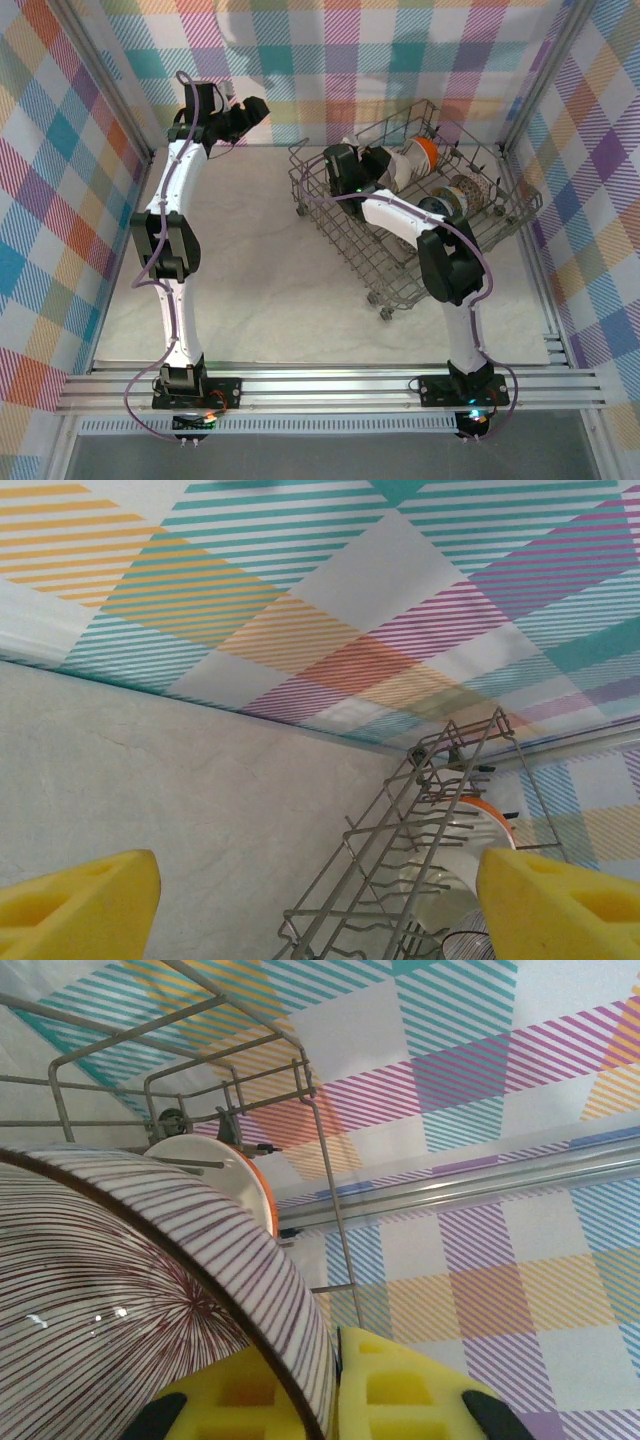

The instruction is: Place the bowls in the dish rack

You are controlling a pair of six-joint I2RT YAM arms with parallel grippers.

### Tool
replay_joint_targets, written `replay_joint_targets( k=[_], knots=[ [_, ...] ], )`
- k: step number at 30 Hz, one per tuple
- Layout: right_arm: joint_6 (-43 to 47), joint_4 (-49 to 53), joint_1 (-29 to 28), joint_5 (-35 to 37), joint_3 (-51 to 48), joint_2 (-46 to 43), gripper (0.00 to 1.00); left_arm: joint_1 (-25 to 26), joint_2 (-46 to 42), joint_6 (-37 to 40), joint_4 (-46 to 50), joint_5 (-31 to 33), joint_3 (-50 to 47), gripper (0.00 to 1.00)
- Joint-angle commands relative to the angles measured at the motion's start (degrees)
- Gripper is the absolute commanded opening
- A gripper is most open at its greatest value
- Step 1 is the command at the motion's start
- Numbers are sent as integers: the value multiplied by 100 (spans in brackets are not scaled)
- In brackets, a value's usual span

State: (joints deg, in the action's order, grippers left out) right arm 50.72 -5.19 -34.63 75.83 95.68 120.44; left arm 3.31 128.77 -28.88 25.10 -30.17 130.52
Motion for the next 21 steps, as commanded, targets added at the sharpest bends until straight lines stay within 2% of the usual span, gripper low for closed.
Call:
replay_joint_targets(
  k=[1, 11, 16, 21],
  knots=[
    [174, -419, 0, 187, -31, -144, 0, 51, -276, -4, -152, -103, -35, 82],
    [-99, -85, 9, 129, -159, -188, 0, 57, -275, -8, -145, -111, -35, 82],
    [-959, 1029, 9, 124, 62, -153, 0, 64, -282, -3, -133, -116, -35, 82],
    [-1429, 1577, 9, 115, 156, -121, 0, 65, -283, -4, -137, -103, -35, 82]
  ],
)
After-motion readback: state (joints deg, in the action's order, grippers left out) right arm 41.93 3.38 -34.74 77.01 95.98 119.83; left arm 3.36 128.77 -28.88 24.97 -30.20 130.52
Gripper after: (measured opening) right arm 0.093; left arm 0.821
